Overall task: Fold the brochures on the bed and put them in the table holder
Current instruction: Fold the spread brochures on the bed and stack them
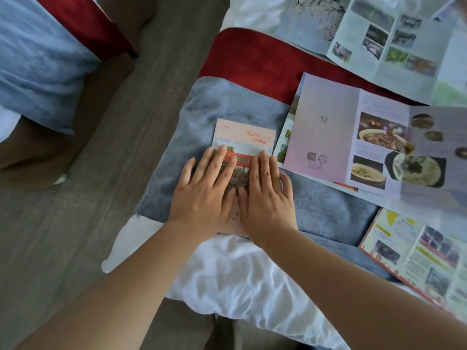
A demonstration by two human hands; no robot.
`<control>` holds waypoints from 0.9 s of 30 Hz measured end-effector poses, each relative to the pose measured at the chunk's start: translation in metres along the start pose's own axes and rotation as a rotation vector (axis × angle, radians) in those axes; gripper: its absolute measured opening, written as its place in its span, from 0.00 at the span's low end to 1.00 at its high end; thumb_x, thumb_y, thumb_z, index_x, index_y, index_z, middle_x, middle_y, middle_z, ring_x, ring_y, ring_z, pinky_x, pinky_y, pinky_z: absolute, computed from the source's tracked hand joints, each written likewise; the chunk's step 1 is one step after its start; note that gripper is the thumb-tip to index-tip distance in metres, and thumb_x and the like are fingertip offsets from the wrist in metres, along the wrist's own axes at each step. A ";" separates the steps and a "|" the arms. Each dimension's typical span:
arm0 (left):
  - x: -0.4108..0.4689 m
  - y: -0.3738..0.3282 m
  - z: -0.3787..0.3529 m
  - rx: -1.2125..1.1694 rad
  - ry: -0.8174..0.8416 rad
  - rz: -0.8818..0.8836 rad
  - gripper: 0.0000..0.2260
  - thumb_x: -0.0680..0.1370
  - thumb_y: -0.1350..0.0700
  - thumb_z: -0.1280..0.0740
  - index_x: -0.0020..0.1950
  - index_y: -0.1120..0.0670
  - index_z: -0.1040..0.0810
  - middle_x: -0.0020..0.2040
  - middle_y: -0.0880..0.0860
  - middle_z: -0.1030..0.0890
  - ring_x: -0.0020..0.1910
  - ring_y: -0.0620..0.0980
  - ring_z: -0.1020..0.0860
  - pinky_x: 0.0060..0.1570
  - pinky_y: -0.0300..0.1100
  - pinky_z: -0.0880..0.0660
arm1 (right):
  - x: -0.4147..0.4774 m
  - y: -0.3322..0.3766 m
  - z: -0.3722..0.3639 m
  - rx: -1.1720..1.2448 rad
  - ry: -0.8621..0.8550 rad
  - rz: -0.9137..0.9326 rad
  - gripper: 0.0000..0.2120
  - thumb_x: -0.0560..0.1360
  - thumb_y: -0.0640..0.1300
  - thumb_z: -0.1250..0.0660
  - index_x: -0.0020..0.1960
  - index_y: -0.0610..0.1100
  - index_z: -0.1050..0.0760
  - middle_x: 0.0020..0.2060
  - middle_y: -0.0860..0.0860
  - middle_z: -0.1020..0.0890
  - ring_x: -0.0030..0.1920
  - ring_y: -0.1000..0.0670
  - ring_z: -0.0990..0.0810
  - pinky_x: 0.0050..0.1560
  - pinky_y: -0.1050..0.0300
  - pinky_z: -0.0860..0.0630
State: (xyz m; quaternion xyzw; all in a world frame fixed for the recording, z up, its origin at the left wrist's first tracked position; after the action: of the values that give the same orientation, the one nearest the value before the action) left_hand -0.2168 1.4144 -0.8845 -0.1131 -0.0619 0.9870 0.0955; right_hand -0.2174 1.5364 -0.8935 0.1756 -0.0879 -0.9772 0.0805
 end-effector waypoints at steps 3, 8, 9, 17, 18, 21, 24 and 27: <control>0.003 0.002 -0.005 0.003 -0.021 0.015 0.27 0.86 0.44 0.54 0.84 0.49 0.53 0.84 0.52 0.56 0.83 0.53 0.53 0.79 0.56 0.48 | 0.008 0.004 0.000 -0.029 -0.035 0.034 0.33 0.84 0.56 0.60 0.84 0.41 0.62 0.83 0.45 0.60 0.82 0.48 0.65 0.80 0.52 0.68; 0.015 0.003 -0.010 -0.012 -0.083 0.046 0.27 0.84 0.47 0.55 0.84 0.50 0.49 0.84 0.55 0.53 0.83 0.55 0.51 0.79 0.57 0.48 | 0.014 0.008 -0.009 -0.019 -0.070 0.017 0.32 0.85 0.55 0.58 0.84 0.41 0.60 0.83 0.44 0.59 0.83 0.47 0.62 0.81 0.50 0.66; 0.015 0.003 -0.014 -0.014 -0.091 0.043 0.27 0.85 0.47 0.55 0.84 0.50 0.49 0.84 0.55 0.53 0.83 0.56 0.51 0.79 0.58 0.48 | 0.014 0.007 -0.011 -0.023 -0.075 0.012 0.32 0.85 0.55 0.58 0.84 0.41 0.59 0.83 0.44 0.58 0.83 0.47 0.62 0.81 0.49 0.65; 0.018 0.006 -0.023 -0.039 -0.190 0.024 0.25 0.85 0.48 0.50 0.83 0.50 0.44 0.84 0.55 0.49 0.83 0.55 0.49 0.79 0.57 0.47 | 0.018 0.005 -0.019 -0.047 -0.102 0.016 0.32 0.85 0.55 0.60 0.84 0.41 0.56 0.84 0.43 0.55 0.83 0.45 0.59 0.82 0.48 0.62; 0.018 0.006 -0.024 -0.039 -0.192 0.024 0.26 0.85 0.47 0.51 0.83 0.50 0.44 0.84 0.55 0.49 0.83 0.55 0.49 0.78 0.58 0.47 | 0.018 0.004 -0.020 -0.051 -0.099 0.014 0.32 0.85 0.55 0.59 0.84 0.41 0.56 0.84 0.44 0.55 0.83 0.46 0.59 0.82 0.48 0.62; 0.020 0.006 -0.026 -0.037 -0.168 0.026 0.25 0.85 0.47 0.51 0.83 0.50 0.44 0.84 0.55 0.49 0.83 0.55 0.48 0.78 0.58 0.47 | 0.020 0.004 -0.022 -0.060 -0.063 0.000 0.32 0.85 0.55 0.59 0.84 0.41 0.57 0.84 0.44 0.56 0.83 0.46 0.59 0.81 0.48 0.64; 0.018 0.006 -0.024 -0.036 -0.104 0.049 0.25 0.85 0.48 0.49 0.83 0.49 0.44 0.84 0.55 0.49 0.83 0.55 0.48 0.78 0.57 0.47 | 0.019 0.006 -0.020 -0.046 0.009 -0.011 0.32 0.85 0.56 0.59 0.84 0.43 0.60 0.84 0.45 0.59 0.83 0.47 0.62 0.81 0.48 0.66; 0.020 0.005 -0.016 0.001 0.020 0.074 0.27 0.84 0.46 0.51 0.83 0.48 0.45 0.84 0.55 0.51 0.83 0.55 0.50 0.79 0.57 0.48 | 0.017 0.006 -0.005 -0.014 0.041 0.034 0.32 0.85 0.56 0.56 0.84 0.43 0.57 0.84 0.46 0.56 0.83 0.48 0.61 0.81 0.48 0.66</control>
State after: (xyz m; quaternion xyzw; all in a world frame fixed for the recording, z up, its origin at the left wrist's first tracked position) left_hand -0.2325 1.4154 -0.9050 -0.1250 -0.0562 0.9888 0.0594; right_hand -0.2312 1.5267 -0.9023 0.1935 -0.0821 -0.9725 0.0999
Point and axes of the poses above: each hand's wrist, its own x-axis towards the middle knuckle, its own z-axis out of the back of the hand, y = z × x, the point moved 9 cm from there along x, towards the middle knuckle
